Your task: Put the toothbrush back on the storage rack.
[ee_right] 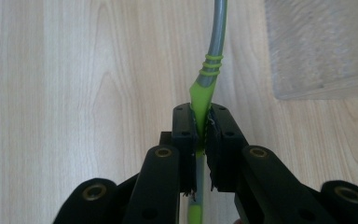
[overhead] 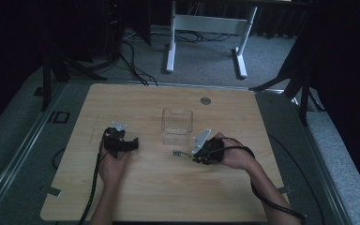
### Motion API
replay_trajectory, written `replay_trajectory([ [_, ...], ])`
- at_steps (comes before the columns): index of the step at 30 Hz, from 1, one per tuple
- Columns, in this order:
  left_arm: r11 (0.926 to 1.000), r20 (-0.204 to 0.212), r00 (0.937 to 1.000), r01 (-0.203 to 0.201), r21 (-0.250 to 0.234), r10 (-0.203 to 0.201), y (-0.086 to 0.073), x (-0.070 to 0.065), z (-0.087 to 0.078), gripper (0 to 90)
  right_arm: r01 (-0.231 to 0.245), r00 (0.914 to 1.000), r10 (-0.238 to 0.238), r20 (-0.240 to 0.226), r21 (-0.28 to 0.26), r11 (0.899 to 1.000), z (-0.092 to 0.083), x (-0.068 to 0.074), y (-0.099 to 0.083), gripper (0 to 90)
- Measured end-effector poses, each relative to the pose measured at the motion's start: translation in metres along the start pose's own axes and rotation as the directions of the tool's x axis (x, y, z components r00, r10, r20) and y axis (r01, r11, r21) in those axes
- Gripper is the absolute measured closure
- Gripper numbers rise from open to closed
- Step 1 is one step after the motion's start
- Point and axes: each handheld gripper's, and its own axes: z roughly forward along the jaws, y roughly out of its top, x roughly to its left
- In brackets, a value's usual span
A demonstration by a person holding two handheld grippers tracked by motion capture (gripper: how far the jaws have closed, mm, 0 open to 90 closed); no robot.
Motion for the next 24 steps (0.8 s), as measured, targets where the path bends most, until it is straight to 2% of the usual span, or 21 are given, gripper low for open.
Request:
replay_trajectory([
  [9, 1.0000, 0.000, 1.0000, 0.000, 0.000, 0.000, 0.0000, 0.0000, 0.0000, 12.0, -0.085, 0.9942, 0.088, 0.062, -0.056, 0.995, -0.0041, -0.0030, -0.0023, 82.5],
  [18, 1.0000, 0.000, 1.0000, 0.000, 0.000, 0.000, 0.0000, 0.0000, 0.0000, 12.0, -0.124, 0.9881, 0.132, 0.079, -0.099, 0.987, -0.0058, -0.0046, -0.0049, 82.5],
  [24, 1.0000, 0.000, 1.0000, 0.000, 0.000, 0.000, 0.0000, 0.0000, 0.0000, 12.0, -0.134, 0.9864, 0.143, 0.081, -0.106, 0.985, -0.0054, -0.0049, -0.0055, 82.5],
])
